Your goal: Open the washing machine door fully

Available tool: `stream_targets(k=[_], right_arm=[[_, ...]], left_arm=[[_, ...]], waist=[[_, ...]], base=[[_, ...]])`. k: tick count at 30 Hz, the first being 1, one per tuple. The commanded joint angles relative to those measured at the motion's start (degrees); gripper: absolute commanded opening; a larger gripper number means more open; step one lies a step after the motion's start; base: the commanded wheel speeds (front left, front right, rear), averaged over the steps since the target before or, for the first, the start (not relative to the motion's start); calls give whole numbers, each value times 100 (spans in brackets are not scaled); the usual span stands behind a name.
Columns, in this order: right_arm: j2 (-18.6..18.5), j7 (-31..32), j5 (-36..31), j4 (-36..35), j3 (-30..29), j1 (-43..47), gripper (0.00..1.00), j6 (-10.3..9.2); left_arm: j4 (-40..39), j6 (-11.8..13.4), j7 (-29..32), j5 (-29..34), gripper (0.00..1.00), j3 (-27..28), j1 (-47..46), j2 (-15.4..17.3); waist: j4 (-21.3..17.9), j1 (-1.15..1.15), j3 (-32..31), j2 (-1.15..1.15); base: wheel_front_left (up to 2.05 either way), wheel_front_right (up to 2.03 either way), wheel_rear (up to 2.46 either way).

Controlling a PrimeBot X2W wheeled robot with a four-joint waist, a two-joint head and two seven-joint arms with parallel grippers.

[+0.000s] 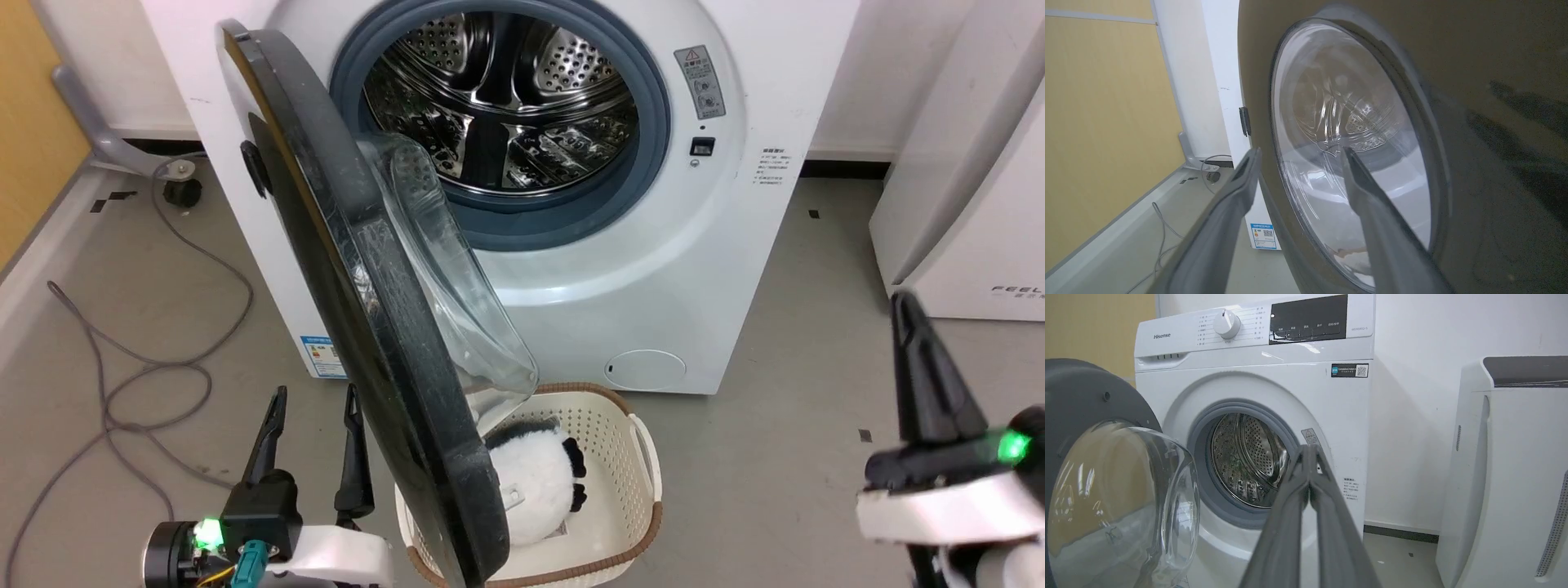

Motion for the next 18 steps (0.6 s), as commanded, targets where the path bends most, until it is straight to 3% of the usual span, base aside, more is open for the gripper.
stream_targets(k=[1,11,12,13,14,18], right_arm=[[129,-23,-286,12,-74,210,0,5],[461,-24,-580,617,-183,707,0,5],[477,-24,-597,674,-173,736,25,5],[492,-24,-620,739,-160,768,74,5],[504,-24,-651,758,-153,778,100,5],[562,-24,-679,809,-178,823,100,5]], left_arm=[[-21,-9,-32,35,100,17,64,5],[19,-11,-32,15,100,20,52,5],[24,-10,-32,13,100,16,54,5],[29,-9,-32,11,100,13,55,5],[33,-6,-32,7,100,13,56,5],[22,8,-32,-8,100,16,59,5]], waist=[[-5,0,6,0],[-4,0,1,0],[-1,0,-1,0],[2,0,-2,0],[4,0,-2,0],[13,0,-8,0]], base=[[0,0,0],[0,0,0],[0,0,0],[0,0,0],[0,0,0],[0,0,0]])
